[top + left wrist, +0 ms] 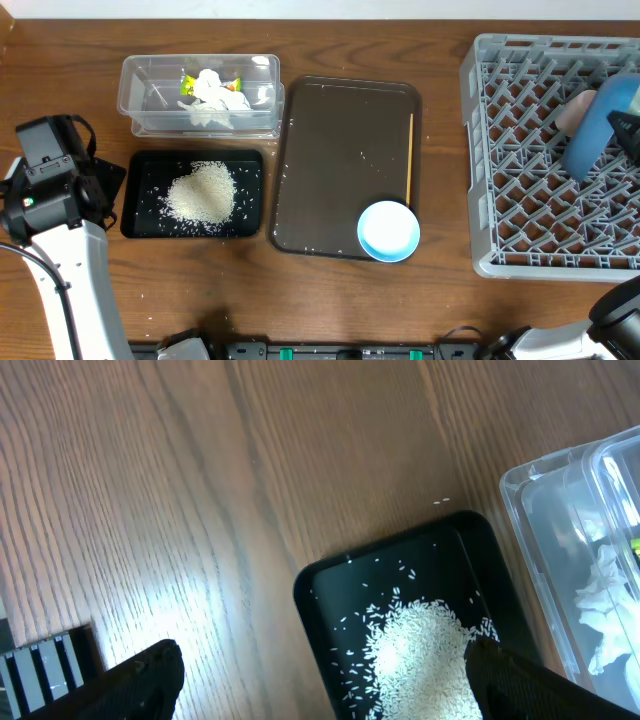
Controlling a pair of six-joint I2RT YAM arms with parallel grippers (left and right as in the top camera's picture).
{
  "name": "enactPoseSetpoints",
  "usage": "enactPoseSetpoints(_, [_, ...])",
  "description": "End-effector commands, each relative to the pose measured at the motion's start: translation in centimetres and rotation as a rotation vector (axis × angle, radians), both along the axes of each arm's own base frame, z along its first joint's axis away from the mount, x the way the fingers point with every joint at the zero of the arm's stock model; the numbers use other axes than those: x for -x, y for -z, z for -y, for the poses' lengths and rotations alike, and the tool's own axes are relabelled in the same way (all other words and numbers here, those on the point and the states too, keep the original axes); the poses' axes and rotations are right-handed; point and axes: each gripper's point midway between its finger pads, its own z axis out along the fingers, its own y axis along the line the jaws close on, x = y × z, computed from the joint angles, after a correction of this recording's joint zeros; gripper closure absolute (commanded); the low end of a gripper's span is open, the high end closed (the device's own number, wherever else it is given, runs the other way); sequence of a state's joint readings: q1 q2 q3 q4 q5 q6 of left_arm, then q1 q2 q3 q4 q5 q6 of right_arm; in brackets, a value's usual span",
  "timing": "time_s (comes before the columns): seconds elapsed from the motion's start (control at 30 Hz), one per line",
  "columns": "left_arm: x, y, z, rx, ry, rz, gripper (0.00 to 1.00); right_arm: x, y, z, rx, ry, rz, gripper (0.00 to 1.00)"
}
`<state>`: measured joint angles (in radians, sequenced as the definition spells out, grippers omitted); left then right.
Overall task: Sort waste into correct bins and load items into the dishwasher rack
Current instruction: 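Carry the blue plate right over the grey dish rack, then lower the blue plate on edge into the rack and release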
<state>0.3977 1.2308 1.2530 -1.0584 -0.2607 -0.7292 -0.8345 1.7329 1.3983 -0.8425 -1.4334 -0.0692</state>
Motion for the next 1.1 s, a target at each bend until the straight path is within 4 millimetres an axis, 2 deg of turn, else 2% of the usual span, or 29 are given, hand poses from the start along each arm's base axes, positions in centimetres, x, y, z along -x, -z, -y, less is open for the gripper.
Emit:
enactPoseSetpoints(0.0, [0.2,0.1,-0.1,-0.001,-0.008,-0.008,0.08,0.1,-0.9,-0.1,-0.093,-0.031,0.042,0.99])
enactPoseSetpoints(0.07, [0.2,0.1,-0.1,-0.001,-0.008,-0.008,0.08,0.2,-1.5,0.1,-0.125,-0.033,0.047,0.99])
enactPoseSetpoints(0.17, [0.2,0.1,-0.1,-0.001,-0.008,-0.008,0.08,0.1,-1.2,0.5,-0.124,-0.017,0.026,0.99])
enactPoseSetpoints(0.37, [0.2,0.1,-0.1,-0.001,-0.008,-0.008,0.08,-0.2,2.2,1.6,-0.042,0.078,-0.150,0.99])
enactPoseSetpoints(0.53, [0.2,0.1,-0.1,-0.001,-0.008,-0.008,0.08,0.0,3.4,2.0,-0.024,0.111,-0.225,0.99])
enactPoseSetpoints(0.73, [0.2,0.1,-0.1,-0.001,-0.008,-0.008,0.08,0.6,5.7,3.6,0.055,0.234,-0.401,0.99])
enactPoseSetpoints(0.83, [0.2,0.1,-0.1,-0.001,-0.008,-0.008,0.08,1.1,5.8,4.3,0.085,0.290,-0.451,0.98])
enactPoseSetpoints(0.97, [0.2,0.1,-0.1,-0.001,-0.008,-0.008,0.08,1.9,4.6,4.9,0.137,0.374,-0.486,0.96])
enactPoseSetpoints(1.07, [0.2,0.1,-0.1,-0.001,-0.008,-0.008,0.08,3.1,4.0,6.2,0.215,0.498,-0.547,0.88])
